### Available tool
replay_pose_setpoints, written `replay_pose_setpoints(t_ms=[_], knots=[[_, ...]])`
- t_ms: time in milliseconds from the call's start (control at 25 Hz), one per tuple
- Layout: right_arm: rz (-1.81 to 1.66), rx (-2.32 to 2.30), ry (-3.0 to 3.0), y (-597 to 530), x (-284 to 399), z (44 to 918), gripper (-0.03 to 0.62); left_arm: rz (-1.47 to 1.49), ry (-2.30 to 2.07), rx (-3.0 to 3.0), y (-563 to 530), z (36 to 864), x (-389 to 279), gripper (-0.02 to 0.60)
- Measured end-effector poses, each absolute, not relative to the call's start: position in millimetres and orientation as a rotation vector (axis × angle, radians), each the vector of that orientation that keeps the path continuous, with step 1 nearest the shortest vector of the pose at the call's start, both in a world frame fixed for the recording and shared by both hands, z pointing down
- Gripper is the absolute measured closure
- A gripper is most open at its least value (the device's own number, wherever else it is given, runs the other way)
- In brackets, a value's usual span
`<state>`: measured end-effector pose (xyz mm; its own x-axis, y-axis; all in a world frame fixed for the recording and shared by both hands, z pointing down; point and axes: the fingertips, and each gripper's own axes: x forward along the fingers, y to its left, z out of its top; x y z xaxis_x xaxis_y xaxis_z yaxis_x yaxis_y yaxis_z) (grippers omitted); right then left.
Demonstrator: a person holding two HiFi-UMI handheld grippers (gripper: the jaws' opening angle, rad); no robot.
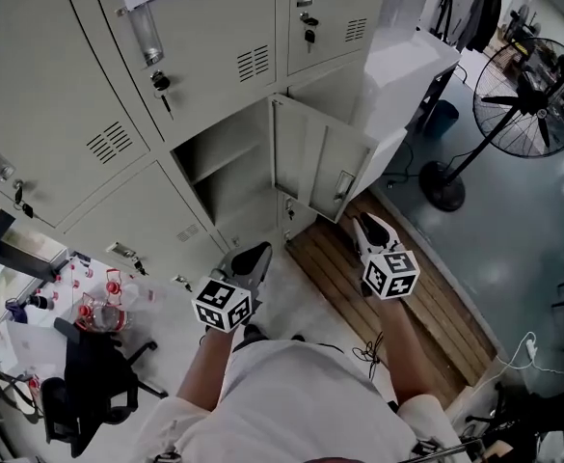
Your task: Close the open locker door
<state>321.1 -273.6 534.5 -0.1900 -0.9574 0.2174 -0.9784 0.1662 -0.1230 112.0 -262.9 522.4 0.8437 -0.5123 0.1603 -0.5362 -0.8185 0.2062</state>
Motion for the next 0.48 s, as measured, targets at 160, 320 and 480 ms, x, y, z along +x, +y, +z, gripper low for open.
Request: replay_pose_setpoints(t_ms=[160, 320, 480], knots=[[0.352, 1.977, -2.282, -292, 326, 533, 0.516, 0.148, -0.739, 2.803, -273, 519, 115, 0.566], [0.341, 2.010, -2.230, -310, 335, 534, 0.516, 0.150, -0.714, 2.806, -281, 520, 109, 0.565], [0.348, 2.028, -2.192, -326, 345, 535, 0.516, 0.146, -0.723, 2.797, -292, 521, 97, 0.566]])
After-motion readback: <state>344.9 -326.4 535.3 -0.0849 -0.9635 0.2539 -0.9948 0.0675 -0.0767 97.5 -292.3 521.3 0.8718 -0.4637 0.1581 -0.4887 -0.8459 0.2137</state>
